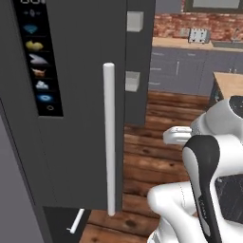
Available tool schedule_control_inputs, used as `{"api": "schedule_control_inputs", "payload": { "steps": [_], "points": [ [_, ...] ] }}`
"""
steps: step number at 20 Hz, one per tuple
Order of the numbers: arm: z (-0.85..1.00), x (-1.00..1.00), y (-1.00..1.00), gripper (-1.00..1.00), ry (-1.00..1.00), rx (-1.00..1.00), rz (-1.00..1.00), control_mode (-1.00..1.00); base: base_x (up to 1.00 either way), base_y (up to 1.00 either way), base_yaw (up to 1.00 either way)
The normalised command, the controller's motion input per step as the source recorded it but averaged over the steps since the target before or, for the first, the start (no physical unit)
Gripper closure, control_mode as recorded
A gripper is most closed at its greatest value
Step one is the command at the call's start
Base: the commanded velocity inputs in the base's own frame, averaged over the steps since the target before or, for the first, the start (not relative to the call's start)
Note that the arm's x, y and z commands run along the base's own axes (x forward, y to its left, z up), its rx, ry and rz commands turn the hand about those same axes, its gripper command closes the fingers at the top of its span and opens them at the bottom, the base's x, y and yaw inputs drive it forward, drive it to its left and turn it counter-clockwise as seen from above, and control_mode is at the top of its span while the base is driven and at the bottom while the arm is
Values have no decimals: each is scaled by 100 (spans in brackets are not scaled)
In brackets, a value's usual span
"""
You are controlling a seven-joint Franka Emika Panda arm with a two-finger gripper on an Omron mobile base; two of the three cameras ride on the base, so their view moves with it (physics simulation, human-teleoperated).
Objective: Place the cold items (corn and pear) from the fridge in one tupperware on the dining counter. Place the warm items (kebab skewer and hot dog) in the stove area in another tupperware.
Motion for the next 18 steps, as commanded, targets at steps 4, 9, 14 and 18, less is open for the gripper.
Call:
{"api": "schedule_control_inputs", "payload": {
  "steps": [4, 9, 14, 18],
  "points": [
    [0, 0, 0, -100, 0, 0, 0, 100, 58, -54, 60],
    [0, 0, 0, -100, 0, 0, 0, 100, 54, -76, 48],
    [0, 0, 0, -100, 0, 0, 0, 100, 38, -88, 20],
    [0, 0, 0, -100, 0, 0, 0, 100, 38, -81, -20]
  ]
}}
